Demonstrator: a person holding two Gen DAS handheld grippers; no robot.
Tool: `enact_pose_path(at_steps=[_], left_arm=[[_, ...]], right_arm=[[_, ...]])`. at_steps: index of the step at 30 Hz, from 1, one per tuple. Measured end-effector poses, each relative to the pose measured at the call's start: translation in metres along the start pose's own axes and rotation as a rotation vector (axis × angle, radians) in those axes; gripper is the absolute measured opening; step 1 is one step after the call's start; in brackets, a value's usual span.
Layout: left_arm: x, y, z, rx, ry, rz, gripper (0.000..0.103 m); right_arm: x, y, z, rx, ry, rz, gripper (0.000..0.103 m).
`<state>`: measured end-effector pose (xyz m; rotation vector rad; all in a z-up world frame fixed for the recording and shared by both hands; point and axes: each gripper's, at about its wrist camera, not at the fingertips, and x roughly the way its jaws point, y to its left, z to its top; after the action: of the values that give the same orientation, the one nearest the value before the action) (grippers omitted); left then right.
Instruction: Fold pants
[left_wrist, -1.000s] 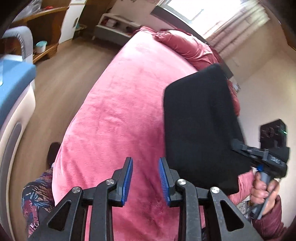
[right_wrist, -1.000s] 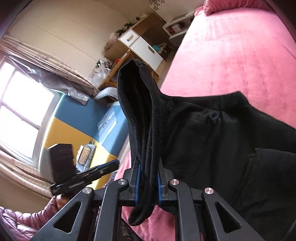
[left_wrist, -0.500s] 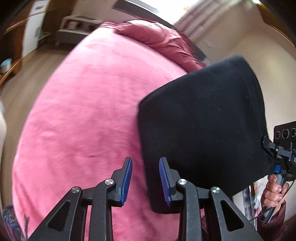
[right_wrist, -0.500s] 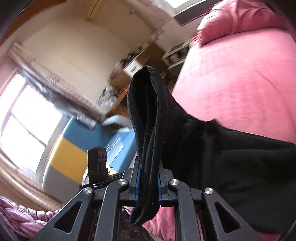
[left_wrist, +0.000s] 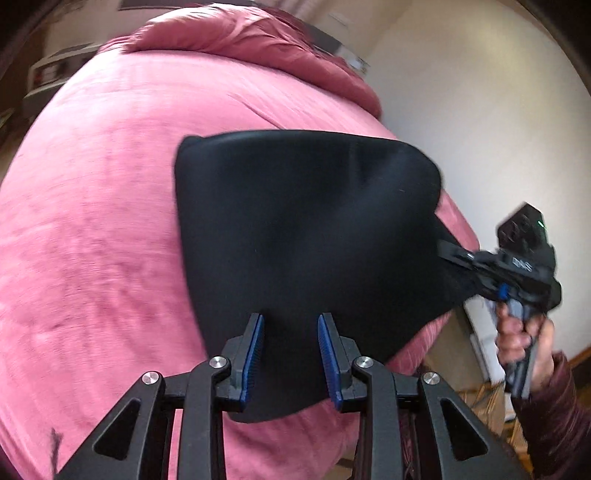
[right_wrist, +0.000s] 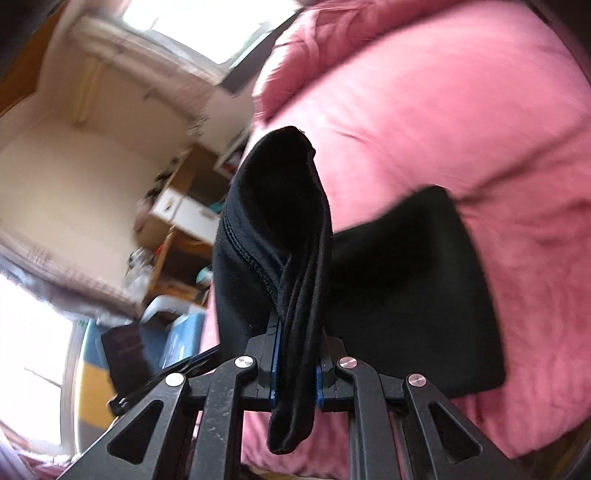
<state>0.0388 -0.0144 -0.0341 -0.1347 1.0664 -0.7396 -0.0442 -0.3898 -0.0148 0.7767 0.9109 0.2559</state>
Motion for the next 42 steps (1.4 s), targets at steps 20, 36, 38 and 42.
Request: enact_pose_path(at_steps=[20,36,38,42], left_arm=[[0.002,-0.002,0.001,0.003,-0.045,0.012,0.031],[-0.009,-0.005,-0.005,0.033,-0.055,0.046,0.031],[-0.01,-0.005,-0.005,0.035,-0.051,0.043,0.031],[-0.007,0.0,-0.005,0.021,-0.04,0.04,0.032]], right_arm=[[-0.061,-0.06,-0.01,0.102,-0.085,-0.127,0.028],[-0.012,-0.041,-0.029,0.153,-0.053,-0.195,0.0],[-0.022,-0.034,-0.031,0.119,-0.068,-0.189,0.0],[-0.034,-0.033,-0.041,0.093,-0.046,-0.179,0.0]])
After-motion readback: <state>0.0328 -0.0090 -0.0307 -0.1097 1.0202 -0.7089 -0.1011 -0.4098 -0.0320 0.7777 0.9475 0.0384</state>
